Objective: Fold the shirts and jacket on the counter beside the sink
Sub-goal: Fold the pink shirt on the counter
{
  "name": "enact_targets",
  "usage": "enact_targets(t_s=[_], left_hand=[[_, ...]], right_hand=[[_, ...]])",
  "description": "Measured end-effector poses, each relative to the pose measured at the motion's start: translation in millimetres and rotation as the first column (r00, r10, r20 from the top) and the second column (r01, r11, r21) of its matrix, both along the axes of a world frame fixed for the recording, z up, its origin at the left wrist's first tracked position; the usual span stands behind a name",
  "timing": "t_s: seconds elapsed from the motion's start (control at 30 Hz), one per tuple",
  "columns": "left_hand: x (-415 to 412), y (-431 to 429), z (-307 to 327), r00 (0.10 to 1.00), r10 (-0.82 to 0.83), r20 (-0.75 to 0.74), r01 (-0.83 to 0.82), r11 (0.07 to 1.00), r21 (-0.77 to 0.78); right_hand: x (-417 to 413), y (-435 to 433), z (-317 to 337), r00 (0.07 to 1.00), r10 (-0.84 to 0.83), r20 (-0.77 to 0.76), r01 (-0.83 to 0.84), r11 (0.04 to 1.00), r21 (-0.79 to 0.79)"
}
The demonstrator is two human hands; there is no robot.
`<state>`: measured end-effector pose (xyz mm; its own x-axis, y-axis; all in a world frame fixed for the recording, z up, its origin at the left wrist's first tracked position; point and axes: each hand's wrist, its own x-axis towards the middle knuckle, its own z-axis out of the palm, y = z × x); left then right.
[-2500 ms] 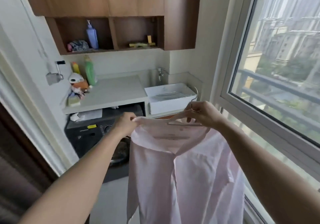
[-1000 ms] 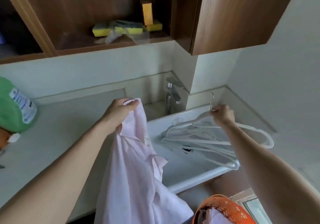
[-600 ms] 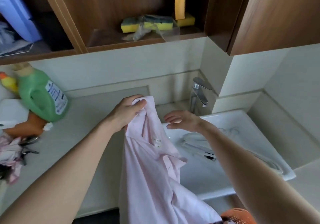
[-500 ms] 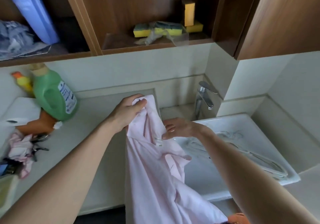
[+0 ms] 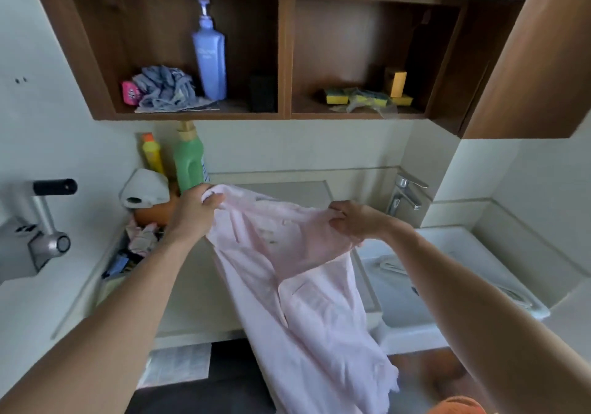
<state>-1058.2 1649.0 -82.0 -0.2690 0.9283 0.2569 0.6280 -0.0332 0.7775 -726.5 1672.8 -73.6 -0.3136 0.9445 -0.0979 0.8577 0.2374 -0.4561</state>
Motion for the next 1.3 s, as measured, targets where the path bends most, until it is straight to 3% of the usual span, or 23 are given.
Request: enact_targets(t_s=[0.1,0.17,0.27,0.33,0.4,0.47,0.63,0.7,0.8,0.87,0.93,1.0,1.03,1.13,1.2,1.3], left_hand=[[-36,-14,16,0.984,0.075,-0.161,-0.077,0.997,-0.007],[-45,-18,35,0.955,0.195,-0.223,-0.18,0.98,0.086],[-42,-15,66,0.919,0.371,-0.134,-0.325,0.904,0.278],[-33,-1,80,0.925,0.378,-0.036,-0.353,0.891,0.285],[-24,17,80,0.952,0.301,-0.064,-0.292,0.949,0.122],[-18,37,64,0.964,0.209,-0.166,-0.224,0.972,-0.073],[-3,76,10,0.968,0.066,-0.24,-0.159,0.907,-0.389],[2,88,-4,0.981,0.001,-0.196,-0.105,0.847,-0.521],[13,101,-18,0.992,0.007,-0.127,-0.099,0.665,-0.74],[18,109,-28,0.986,0.108,-0.124,-0.163,0.555,-0.816],[22,118,-40,0.978,0.137,-0.155,-0.204,0.52,-0.829],[22,131,-53,0.961,0.278,0.003,-0.162,0.569,-0.806],[21,132,-56,0.914,0.373,0.159,-0.123,0.63,-0.767],[15,157,-53,0.639,0.489,0.594,-0.089,0.813,-0.575],[17,181,-50,0.613,0.452,0.648,-0.156,0.873,-0.461],[14,228,-53,0.607,0.451,0.655,-0.285,0.892,-0.35]], right_hand=[[-21,-8,32,0.996,0.019,-0.083,-0.007,0.99,0.143],[-31,-7,52,0.991,0.027,-0.13,0.008,0.964,0.265],[-43,-2,79,0.917,0.039,-0.398,0.112,0.93,0.35],[-47,7,89,0.811,0.036,-0.583,0.161,0.946,0.282],[-46,20,89,0.773,0.006,-0.634,0.148,0.971,0.189],[-37,41,76,0.824,-0.05,-0.564,0.141,0.983,0.12],[3,111,18,0.84,-0.168,-0.516,0.133,0.986,-0.105],[14,139,-2,0.845,-0.198,-0.496,0.139,0.978,-0.154],[24,177,-28,0.883,-0.244,-0.401,0.153,0.957,-0.245],[24,196,-41,0.907,-0.261,-0.33,0.116,0.91,-0.398],[18,207,-51,0.909,-0.279,-0.31,0.068,0.832,-0.551],[9,222,-64,0.874,-0.334,-0.354,0.037,0.77,-0.636],[6,222,-67,0.837,-0.372,-0.402,0.02,0.755,-0.656],[-8,239,-77,0.674,-0.482,-0.56,-0.069,0.713,-0.697],[-21,253,-77,0.583,-0.52,-0.625,-0.082,0.727,-0.682],[-40,278,-67,0.495,-0.506,-0.706,-0.048,0.796,-0.604]])
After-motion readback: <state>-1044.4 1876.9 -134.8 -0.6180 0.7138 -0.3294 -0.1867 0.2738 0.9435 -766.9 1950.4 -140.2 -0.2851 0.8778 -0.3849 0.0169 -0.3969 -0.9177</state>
